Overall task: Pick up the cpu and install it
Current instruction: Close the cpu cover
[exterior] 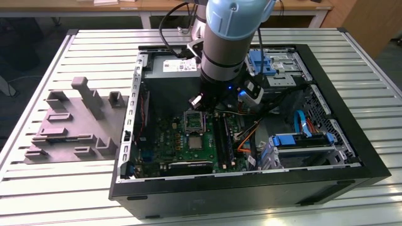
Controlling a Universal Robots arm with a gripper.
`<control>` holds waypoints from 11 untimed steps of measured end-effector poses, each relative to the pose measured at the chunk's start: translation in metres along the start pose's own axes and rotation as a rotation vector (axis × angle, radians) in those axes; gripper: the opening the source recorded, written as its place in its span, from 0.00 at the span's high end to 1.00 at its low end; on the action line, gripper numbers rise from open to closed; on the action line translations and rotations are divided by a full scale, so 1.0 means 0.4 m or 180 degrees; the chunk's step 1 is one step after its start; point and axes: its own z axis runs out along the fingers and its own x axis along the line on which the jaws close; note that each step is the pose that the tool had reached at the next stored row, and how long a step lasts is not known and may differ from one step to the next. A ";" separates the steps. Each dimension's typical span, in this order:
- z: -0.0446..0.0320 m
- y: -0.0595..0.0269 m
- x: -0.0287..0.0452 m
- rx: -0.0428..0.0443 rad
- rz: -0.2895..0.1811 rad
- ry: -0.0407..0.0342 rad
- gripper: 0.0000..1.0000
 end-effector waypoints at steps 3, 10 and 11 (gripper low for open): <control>0.002 0.001 0.000 0.0001 0.0000 0.0001 0.89; 0.008 0.000 0.000 0.0000 -0.0013 0.0003 0.89; 0.008 0.000 0.000 0.0000 -0.0014 0.0003 0.89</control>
